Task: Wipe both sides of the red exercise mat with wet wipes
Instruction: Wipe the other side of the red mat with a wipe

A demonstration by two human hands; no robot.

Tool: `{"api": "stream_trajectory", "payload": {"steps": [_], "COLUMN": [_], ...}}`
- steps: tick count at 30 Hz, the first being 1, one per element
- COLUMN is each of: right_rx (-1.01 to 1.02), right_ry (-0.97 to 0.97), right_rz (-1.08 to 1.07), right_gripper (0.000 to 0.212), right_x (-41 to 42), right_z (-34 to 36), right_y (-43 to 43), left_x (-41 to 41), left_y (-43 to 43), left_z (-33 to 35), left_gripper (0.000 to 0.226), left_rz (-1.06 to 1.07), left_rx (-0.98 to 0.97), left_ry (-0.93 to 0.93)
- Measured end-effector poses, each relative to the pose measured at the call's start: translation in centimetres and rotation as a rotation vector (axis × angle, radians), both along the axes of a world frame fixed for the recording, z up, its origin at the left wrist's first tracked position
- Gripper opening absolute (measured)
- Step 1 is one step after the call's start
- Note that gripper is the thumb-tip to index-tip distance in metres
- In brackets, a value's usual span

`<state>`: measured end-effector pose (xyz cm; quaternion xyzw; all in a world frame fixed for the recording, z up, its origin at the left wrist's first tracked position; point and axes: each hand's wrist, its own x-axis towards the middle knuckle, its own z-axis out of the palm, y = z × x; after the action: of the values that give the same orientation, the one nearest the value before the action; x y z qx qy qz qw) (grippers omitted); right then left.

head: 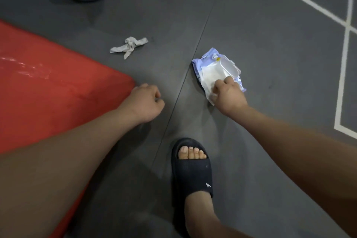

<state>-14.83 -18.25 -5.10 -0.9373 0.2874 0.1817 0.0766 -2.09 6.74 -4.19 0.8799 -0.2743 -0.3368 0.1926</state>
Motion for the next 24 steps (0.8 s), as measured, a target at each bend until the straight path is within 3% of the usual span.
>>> {"api": "stream_trajectory", "payload": {"steps": [8,13,16,19,21,24], "right_rx": [0.056,0.48,0.817,1.108,1.26,1.298], "right_ry": [-0.169,-0.07,-0.036,-0.019,-0.012,-0.065], "right_rz": [-0.043,0.019,0.066,0.086,0.035,-0.1], "right_gripper": [0.014,0.01,0.004,0.014,0.013,0.02], "right_x": [2.3,5.3,6.9,8.0,8.7,9.5], "right_z": [2.9,6.8,8.6,10.0,10.6,9.8], "right_y": [0.4,5.8,10.3,14.2,16.1,18.1], "left_x": [0.2,0.9,1.6,2.6,3.0,2.8], "left_y": [2.8,5.2,8.0,10.8,12.6,14.7], "left_z": [1.3,4.6,7.3,9.4,10.1,9.0], "left_gripper": [0.018,0.043,0.073,0.099,0.084,0.03], "left_rz": [0.109,0.104,0.046,0.023,0.09,0.248], "left_rx": [-0.072,-0.128,-0.133,-0.131,-0.105,-0.207], "left_ry": [0.011,0.09,0.1,0.137,0.218,0.286]}}
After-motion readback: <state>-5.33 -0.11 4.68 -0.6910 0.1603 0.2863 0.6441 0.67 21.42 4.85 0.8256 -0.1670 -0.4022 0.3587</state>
